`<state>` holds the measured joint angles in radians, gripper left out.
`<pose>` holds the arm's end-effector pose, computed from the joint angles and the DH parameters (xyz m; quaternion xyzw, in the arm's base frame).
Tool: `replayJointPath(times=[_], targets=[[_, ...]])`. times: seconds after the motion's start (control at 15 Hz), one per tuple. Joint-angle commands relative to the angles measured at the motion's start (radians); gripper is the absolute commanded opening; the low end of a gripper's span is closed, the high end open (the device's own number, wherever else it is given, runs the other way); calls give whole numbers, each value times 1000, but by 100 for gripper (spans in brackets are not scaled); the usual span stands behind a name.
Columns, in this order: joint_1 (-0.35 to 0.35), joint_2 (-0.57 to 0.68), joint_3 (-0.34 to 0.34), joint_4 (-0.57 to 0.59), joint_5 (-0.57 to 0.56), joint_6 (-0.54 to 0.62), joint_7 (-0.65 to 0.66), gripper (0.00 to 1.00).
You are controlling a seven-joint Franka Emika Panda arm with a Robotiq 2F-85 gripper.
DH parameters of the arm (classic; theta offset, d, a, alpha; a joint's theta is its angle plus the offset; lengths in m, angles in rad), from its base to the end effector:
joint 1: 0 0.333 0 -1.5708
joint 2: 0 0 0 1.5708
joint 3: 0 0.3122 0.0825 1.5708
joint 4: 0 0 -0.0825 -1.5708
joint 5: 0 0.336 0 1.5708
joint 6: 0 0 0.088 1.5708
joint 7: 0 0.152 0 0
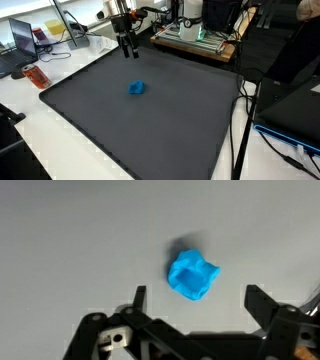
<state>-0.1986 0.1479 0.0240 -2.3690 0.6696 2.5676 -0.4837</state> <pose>0.4817 -0.0794 0.2591 -0.9743 0.1230 -0.0827 0.1694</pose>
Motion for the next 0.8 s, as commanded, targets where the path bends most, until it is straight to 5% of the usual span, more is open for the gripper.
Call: replayJointPath(times=[0.0,0.4,0.73], targets=[[64,-120,5,-135,19,130,26,100],[135,-178,42,-225,-41,297,170,100],[178,-172,36,-270,-262,380,466,100]])
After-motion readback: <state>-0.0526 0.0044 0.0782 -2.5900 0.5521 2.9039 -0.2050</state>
